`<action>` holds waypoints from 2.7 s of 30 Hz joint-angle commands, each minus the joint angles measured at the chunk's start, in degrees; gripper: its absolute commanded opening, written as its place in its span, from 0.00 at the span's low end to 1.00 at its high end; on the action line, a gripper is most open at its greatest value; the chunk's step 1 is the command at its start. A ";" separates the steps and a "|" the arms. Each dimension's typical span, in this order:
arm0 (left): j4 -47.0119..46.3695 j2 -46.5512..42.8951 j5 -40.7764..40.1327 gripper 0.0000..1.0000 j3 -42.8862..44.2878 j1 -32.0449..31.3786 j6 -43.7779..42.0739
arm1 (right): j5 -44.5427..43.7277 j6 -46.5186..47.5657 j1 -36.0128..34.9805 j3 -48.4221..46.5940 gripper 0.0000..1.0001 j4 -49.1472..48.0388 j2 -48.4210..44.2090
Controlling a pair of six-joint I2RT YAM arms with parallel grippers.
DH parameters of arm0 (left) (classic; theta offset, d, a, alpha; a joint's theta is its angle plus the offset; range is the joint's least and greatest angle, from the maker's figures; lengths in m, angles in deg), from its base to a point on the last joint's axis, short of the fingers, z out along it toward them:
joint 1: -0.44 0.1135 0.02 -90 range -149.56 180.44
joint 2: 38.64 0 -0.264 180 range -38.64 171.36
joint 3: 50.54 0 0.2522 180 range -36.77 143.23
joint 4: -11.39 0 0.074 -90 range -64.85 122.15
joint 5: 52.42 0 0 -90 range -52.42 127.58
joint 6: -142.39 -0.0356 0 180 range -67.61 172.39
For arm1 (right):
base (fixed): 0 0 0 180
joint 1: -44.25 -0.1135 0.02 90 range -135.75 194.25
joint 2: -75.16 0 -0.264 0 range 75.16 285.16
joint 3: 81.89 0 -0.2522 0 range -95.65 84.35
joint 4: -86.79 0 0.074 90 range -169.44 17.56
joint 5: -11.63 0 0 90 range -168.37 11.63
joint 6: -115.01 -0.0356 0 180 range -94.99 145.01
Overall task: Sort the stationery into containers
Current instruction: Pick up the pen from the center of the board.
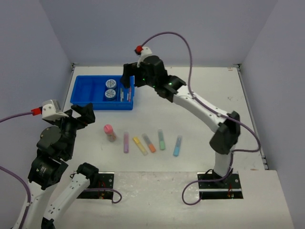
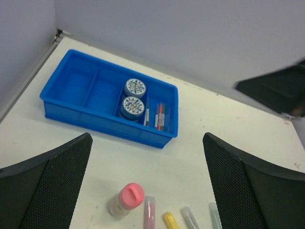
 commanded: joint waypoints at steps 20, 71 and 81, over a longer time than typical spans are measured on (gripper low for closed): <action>2.05 4.08 11.18 1.00 -3.15 0.23 1.49 | -13.79 -35.39 1.45 64.42 0.75 18.62 -34.78; -62.47 26.40 55.28 0.76 -24.41 -7.74 24.53 | -5.62 -8.81 -15.70 49.34 0.00 -11.28 -40.14; -59.20 28.65 54.71 0.00 -21.31 -8.12 21.03 | -7.41 -8.09 -17.02 46.61 0.00 -11.63 -36.63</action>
